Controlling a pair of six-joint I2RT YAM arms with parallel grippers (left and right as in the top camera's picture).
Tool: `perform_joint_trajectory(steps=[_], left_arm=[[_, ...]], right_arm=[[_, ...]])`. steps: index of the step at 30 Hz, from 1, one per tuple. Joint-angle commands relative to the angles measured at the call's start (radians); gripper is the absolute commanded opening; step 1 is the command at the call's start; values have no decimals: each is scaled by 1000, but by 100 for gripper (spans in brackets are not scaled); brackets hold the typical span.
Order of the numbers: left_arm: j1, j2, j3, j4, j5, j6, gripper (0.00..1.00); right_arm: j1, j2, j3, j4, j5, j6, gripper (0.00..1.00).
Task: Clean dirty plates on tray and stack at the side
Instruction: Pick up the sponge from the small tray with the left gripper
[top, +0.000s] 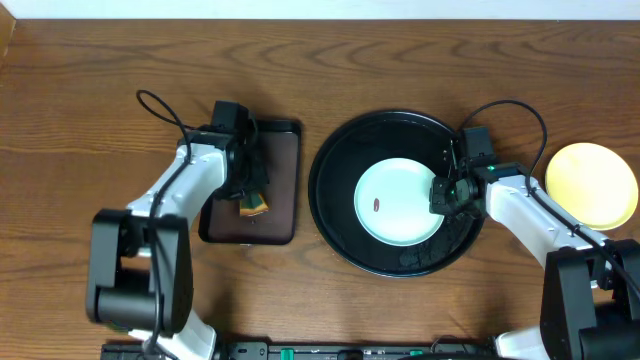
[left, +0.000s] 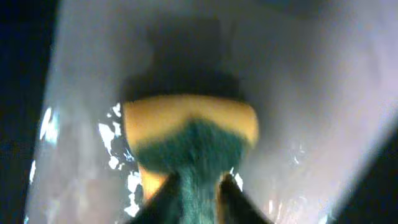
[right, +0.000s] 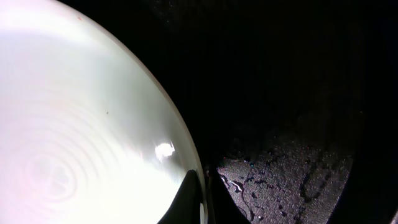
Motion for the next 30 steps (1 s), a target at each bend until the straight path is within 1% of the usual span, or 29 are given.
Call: perform_joint_trajectory(steps=[1,6,9,10,11,13,14,15,17,22,23,25,27,30], left_arm=[[-4,-94,29,-74,40,12,41],[-20,-79,-6,-143,40,-1,41],[-52,-46,-71,-87,23,-16,41],[-63,-31,-93,-59,0,-26,39],[-73,-10,-120,-18,-34,-35,32],[-77,20,-133,16,-51,-34,21],[-76,36,-133,25,-50,-34,11],[-76,39,-133,27,-50,-34,8],[-77,39,-129,28,-43,-33,7],[-76,-19,3,-160,-39,-6,8],[-76,-33,20,-174,-39,-6,10],[-76,-60,34,-171,-40,-6,23],[-76,-69,34,-151,-87,-7,33],[-76,-57,26,-134,-187,-7,37]], right_arm=[[-3,5,0,-4,36,21,1],[-3,5,0,-3,36,21,1],[-3,5,0,-3,36,21,1],[-3,5,0,-3,36,21,1],[-3,5,0,-3,36,21,1],[-3,5,0,-4,36,21,1],[-3,5,0,-4,36,21,1],[-3,5,0,-4,36,21,1],[-3,5,0,-4,36,21,1],[-3,5,0,-8,36,21,1],[-3,5,0,-7,36,22,1],[-3,5,0,-8,36,29,1],[-3,5,0,-8,29,29,1],[-3,5,0,-8,28,29,1]])
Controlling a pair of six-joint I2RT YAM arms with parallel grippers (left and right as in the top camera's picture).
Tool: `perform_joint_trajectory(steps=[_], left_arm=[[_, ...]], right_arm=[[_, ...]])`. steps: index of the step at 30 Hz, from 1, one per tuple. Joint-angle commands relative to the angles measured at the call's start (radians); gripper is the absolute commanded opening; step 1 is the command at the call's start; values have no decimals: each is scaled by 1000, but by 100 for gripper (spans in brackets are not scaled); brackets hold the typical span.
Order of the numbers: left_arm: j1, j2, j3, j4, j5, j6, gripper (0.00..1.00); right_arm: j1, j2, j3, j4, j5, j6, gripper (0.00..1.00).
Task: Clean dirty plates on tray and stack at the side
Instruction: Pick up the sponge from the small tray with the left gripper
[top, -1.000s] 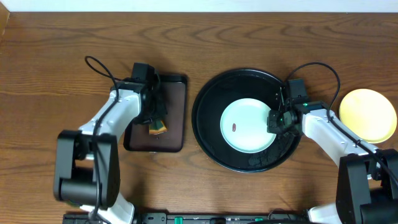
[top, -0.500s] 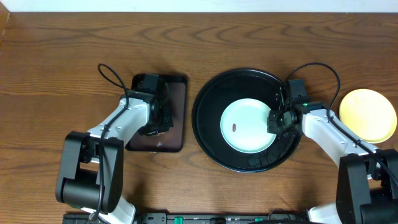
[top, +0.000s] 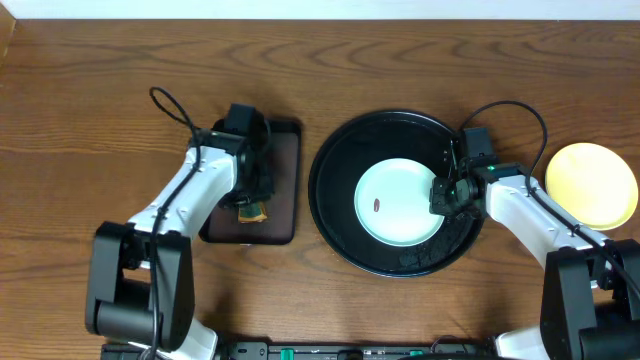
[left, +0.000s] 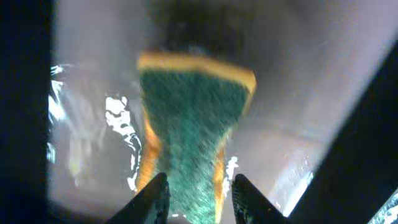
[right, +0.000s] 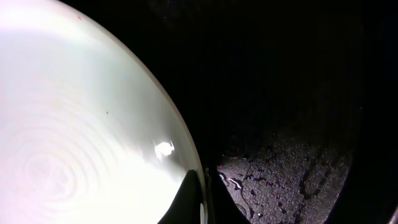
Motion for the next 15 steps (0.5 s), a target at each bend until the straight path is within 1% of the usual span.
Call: perform_joint_trajectory(steps=[1,5,7,9,10,12,15], left_arm=[[-1,5,-3,24,-134,3,38],[-1,37,-49,97,-138,2,38],[-2,69,-68,126,-131,-3,29],[-1,106,-71,137,-94,-2,21],[-1,121,-71,141,-75,-1,19],[-2,150,-71,144,-24,-2,8],[-2,143,-60,132,5,1,7]], right_arm=[[-3,5,0,-1,28,22,1],[-3,5,0,-1,28,22,1],[-3,5,0,-1,28,22,1],[-3,5,0,-1,28,22,1],[-3,5,0,-1,28,23,1],[-3,5,0,-1,28,29,1],[-3,5,0,-1,24,29,1]])
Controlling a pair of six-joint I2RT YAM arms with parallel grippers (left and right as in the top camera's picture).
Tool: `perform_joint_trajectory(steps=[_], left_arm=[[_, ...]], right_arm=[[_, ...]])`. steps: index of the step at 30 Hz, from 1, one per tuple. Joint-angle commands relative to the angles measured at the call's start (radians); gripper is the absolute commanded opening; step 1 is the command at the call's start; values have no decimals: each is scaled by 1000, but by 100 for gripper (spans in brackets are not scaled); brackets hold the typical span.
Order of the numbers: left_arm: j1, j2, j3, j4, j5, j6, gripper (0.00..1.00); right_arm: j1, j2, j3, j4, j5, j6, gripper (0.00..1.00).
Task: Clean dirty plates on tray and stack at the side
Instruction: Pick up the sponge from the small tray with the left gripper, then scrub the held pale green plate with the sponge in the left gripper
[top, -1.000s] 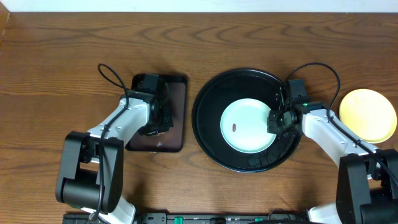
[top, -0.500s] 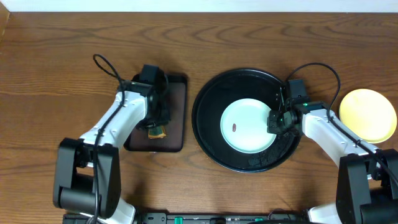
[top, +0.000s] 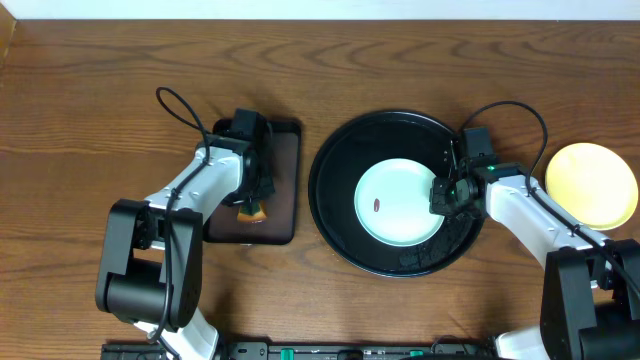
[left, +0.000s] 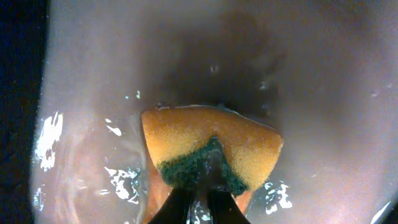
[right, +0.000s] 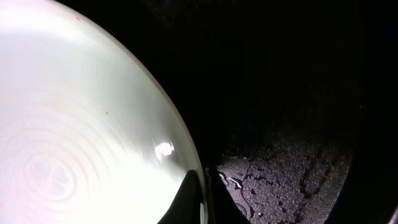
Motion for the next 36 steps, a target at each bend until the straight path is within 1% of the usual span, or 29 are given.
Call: perform_joint_trajectory(steps=[1,5,7,9,15,19,22,26,27,30,33,36], left_arm=[[-3,40,-1,-45,67,4,7],[-3,-38,119,-175,67,26,8],[-3,-84,167,-206,67,26,8],[-3,-153,184,-199,66,26,7],[-3,-155,177,-208,68,26,7],[-26,-157,183,-200,132,26,7],[-90,-157,184,-153,214,14,8],[-209,-154,183,-75,228,-55,7],[-266,-149,179,-29,228,-95,7],[-367,-108,177,62,228,-201,7],[-431,-44,177,148,238,-284,8],[-489,38,177,257,309,-373,7]], right_arm=[[-3,5,0,0,24,21,1],[-3,5,0,0,24,21,1],[-3,5,0,0,24,21,1],[-3,5,0,0,24,21,1],[-3,5,0,0,24,21,1],[-3,5,0,0,24,21,1],[-3,5,0,0,24,21,1],[-3,5,0,0,25,21,1],[-3,5,0,0,25,21,1],[-3,5,0,0,24,21,1],[-3,5,0,0,24,21,1],[-3,5,0,-1,24,21,1]])
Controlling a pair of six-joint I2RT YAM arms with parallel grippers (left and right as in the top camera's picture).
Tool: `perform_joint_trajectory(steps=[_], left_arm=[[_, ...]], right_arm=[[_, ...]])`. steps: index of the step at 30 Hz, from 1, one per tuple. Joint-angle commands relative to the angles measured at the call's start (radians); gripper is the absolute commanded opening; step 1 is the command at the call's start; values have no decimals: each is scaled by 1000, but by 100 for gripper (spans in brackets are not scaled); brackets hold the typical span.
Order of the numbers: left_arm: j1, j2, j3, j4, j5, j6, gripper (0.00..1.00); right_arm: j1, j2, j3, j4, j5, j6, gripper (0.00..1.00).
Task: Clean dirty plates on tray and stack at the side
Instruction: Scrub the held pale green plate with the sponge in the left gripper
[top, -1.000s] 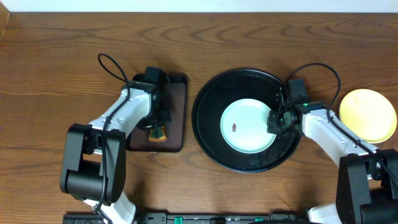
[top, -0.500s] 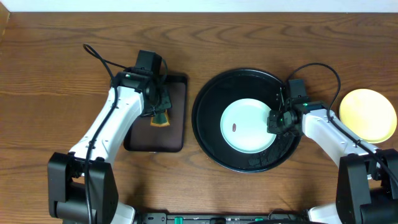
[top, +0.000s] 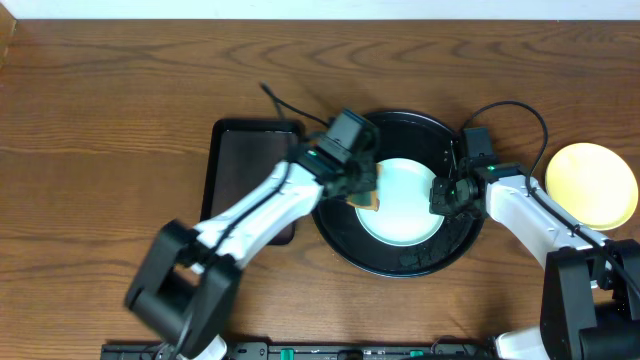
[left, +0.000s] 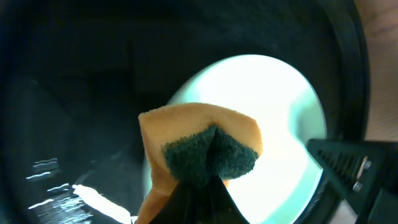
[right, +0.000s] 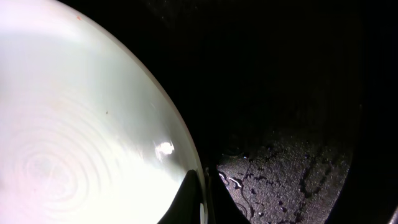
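A pale mint plate (top: 402, 205) lies in the round black tray (top: 335, 225). My right gripper (top: 443, 196) is shut on the plate's right rim (right: 198, 186), one finger on each side of the edge. My left gripper (top: 362, 190) is shut on a folded orange sponge with a green scouring side (left: 205, 152), held over the plate's left part (left: 286, 124). The sponge (top: 366, 201) covers that part of the plate, so any dirt there is hidden. A yellow plate (top: 592, 184) lies on the table at the far right.
A dark rectangular tray (top: 240, 170) with water in it lies left of the round tray. The left arm (top: 265, 205) stretches across it. Water drops glisten on the round tray's floor (right: 280, 180) beside the right fingers.
My left gripper, shut on the sponge, has gone from the rectangular water tray to above the left part of the mint plate. The right gripper has kept its hold on the rim.
The left gripper held the sponge in the wet rectangular tray at every earlier moment, with the sponge now flattened, now squeezed against the wet floor. The right gripper stayed shut on the mint plate's rim throughout. A small brown spot showed on the plate; the sponge now covers that place.
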Motion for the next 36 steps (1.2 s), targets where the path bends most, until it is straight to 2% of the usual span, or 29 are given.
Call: perform_joint_trajectory(steps=[1,5,12,17,23,30,36], left_arm=[[-51,83,6,93,96,-141,7],[-92,116,6,209,135,-145,7],[-121,167,6,200,66,-148,7],[-121,262,6,84,-119,-134,7],[-121,285,6,66,-270,-37,7],[-121,285,8,31,-530,101,7],[-121,285,38,-37,-681,106,7]], right_arm=[[-3,5,0,-1,24,16,1],[-3,5,0,-1,24,16,1],[-3,5,0,-1,23,16,1],[-3,5,0,-3,10,16,1],[-3,5,0,-19,10,16,1],[-3,5,0,-34,11,16,1],[-3,5,0,-40,11,16,1]])
